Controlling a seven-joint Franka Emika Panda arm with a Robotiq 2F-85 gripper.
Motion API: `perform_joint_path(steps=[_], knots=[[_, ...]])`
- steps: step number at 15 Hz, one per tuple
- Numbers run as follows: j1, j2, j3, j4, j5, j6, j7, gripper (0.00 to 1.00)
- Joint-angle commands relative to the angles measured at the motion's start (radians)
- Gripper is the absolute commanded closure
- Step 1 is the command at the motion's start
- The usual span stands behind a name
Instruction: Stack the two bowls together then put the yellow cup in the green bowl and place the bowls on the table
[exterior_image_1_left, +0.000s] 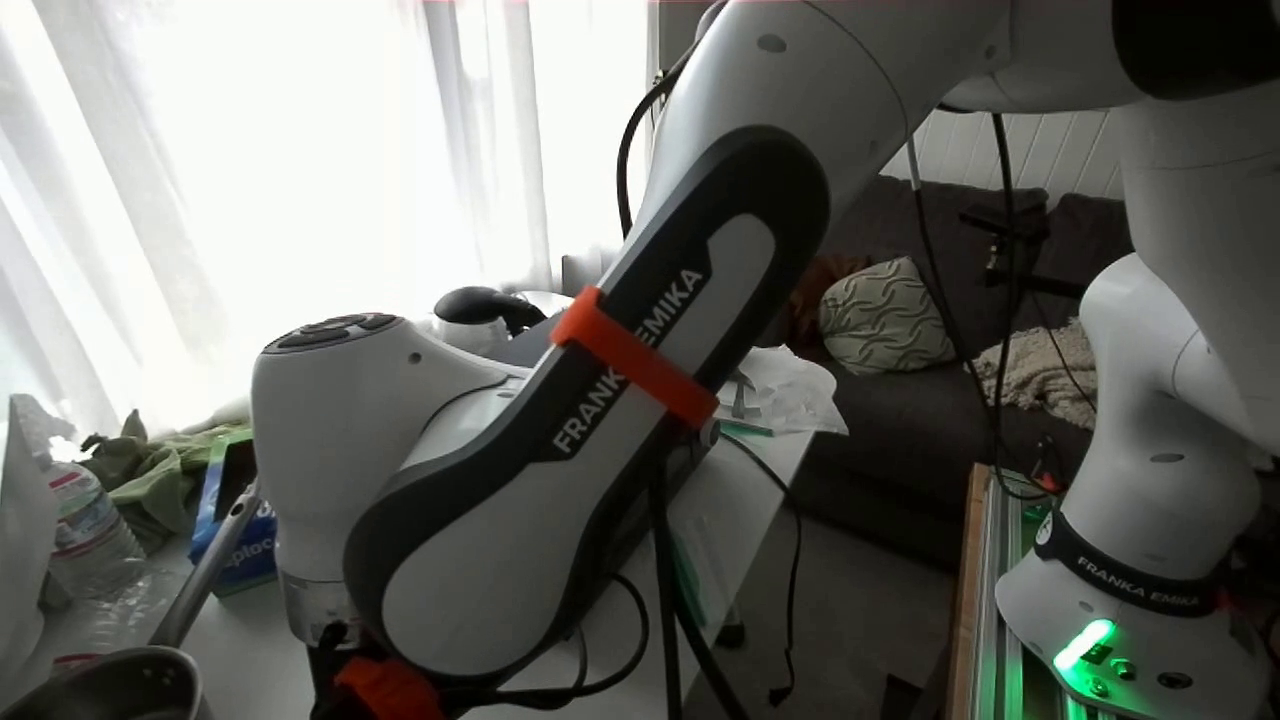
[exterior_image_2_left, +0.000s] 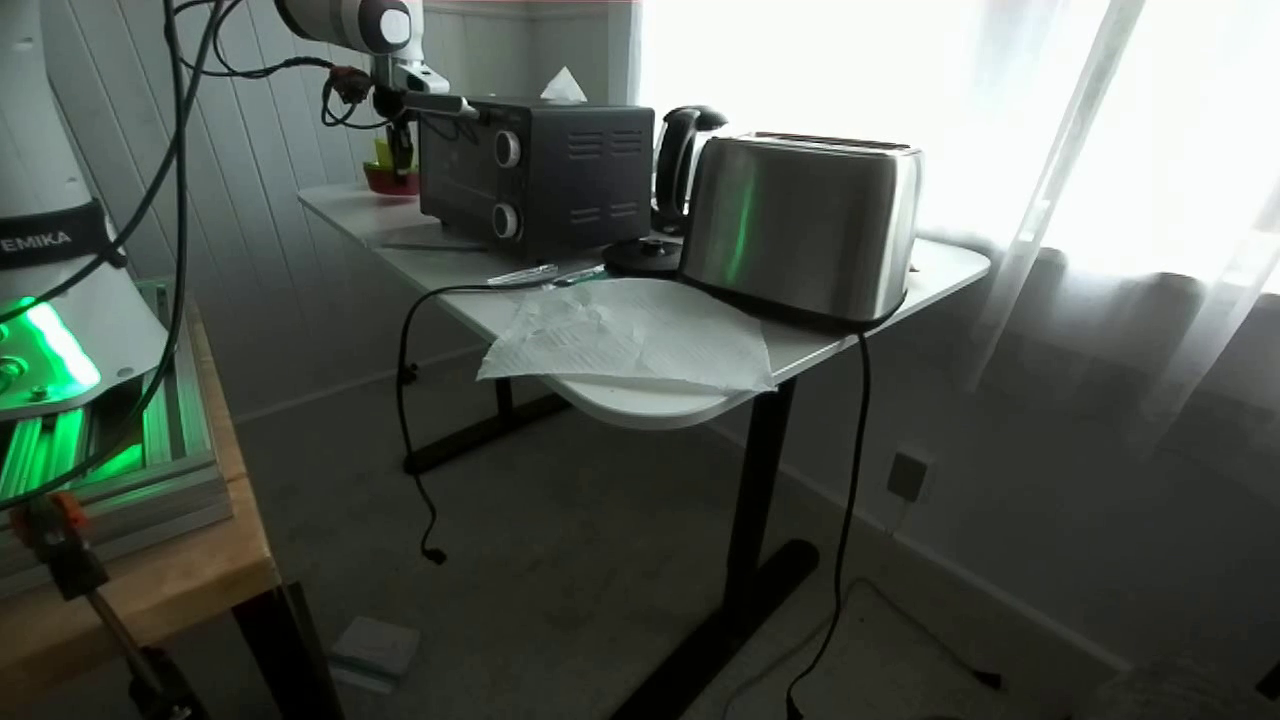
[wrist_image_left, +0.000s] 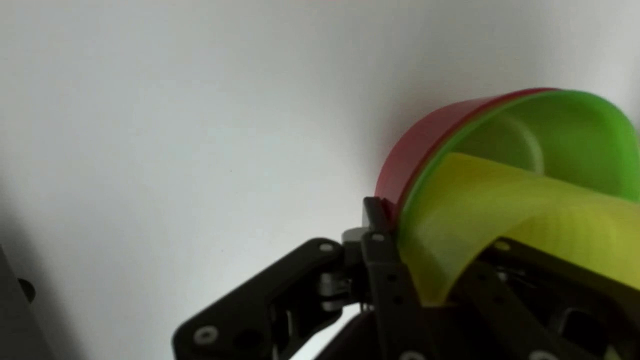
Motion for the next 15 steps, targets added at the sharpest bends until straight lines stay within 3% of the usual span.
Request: perform_joint_path(steps=[1, 10, 13, 15], knots=[[0.023, -0.012, -0.014, 0.003, -0.023, 0.024, 0.033, 0.60], [-0.018, -0.121, 0.021, -0.055, 0.012, 0.093, -0.023, 0.01], [-0.034, -0.173, 0.035, -0.083, 0.016, 0.072, -0.048, 0.00], [-0.073, -0.202, 0.082, -0.105, 0.068, 0.090, -0.118, 0.00]])
